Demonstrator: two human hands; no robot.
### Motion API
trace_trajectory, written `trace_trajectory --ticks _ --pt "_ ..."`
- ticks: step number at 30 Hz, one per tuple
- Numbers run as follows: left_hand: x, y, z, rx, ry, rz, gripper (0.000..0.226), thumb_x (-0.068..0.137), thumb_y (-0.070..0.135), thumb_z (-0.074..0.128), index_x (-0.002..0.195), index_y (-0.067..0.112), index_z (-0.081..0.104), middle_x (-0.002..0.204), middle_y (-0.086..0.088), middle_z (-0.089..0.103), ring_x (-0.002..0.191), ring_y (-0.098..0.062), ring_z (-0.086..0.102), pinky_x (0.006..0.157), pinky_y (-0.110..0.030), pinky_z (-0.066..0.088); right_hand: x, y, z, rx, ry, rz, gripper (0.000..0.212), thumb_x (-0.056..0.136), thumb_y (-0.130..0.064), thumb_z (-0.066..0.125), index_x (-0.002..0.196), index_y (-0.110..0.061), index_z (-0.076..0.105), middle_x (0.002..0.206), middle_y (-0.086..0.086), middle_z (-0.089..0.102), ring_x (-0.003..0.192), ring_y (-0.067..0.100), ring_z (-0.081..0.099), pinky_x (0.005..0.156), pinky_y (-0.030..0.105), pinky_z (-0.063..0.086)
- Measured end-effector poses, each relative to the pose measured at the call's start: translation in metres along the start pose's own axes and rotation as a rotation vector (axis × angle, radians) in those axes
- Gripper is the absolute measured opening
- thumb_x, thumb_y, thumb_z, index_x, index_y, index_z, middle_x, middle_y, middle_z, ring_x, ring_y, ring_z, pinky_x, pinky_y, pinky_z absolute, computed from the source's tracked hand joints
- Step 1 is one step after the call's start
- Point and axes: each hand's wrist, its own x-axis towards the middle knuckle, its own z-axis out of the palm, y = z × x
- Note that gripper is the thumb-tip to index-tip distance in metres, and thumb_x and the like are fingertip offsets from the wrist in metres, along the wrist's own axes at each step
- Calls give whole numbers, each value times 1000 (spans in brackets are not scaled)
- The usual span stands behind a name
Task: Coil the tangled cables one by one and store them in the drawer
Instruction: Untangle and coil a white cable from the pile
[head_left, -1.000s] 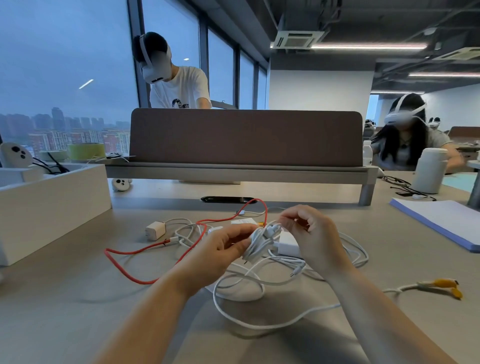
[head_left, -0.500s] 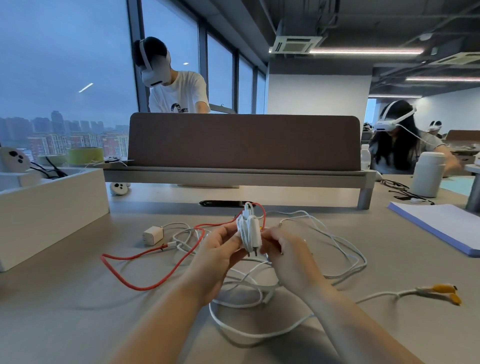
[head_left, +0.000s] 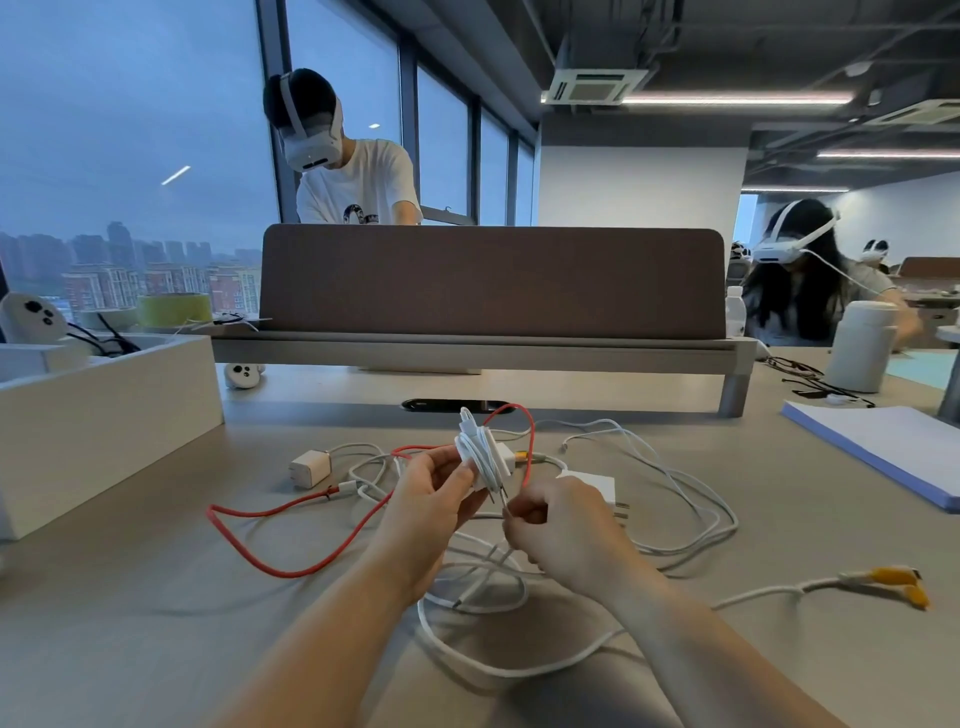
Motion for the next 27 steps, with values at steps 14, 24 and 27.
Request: trace_trajectory --ticks 14,24,27 --pt "-1 -3 1 362 4 153 25 90 6 60 113 13 51 108 -5 64 98 -12 63 86 -25 54 -4 -9 -2 145 -55 159 6 78 -8 62 82 -6 67 75 10 72 63 15 68 73 37 57" --pt "1 -3 -6 517 43 332 30 81 8 71 102 20 54 101 4 62 89 -2 60 71 -7 47 -2 -4 8 302 -11 136 17 86 0 59 86 -16 57 74 8 69 64 22 69 69 40 59" --pt "3 -2 -9 512 76 347 28 81 5 70 98 21 54 98 5 63 87 0 61 73 -9 48 -2 -5 4 370 18 83 15 89 -2 56 90 -17 54 75 9 69 60 16 67 64 31 58"
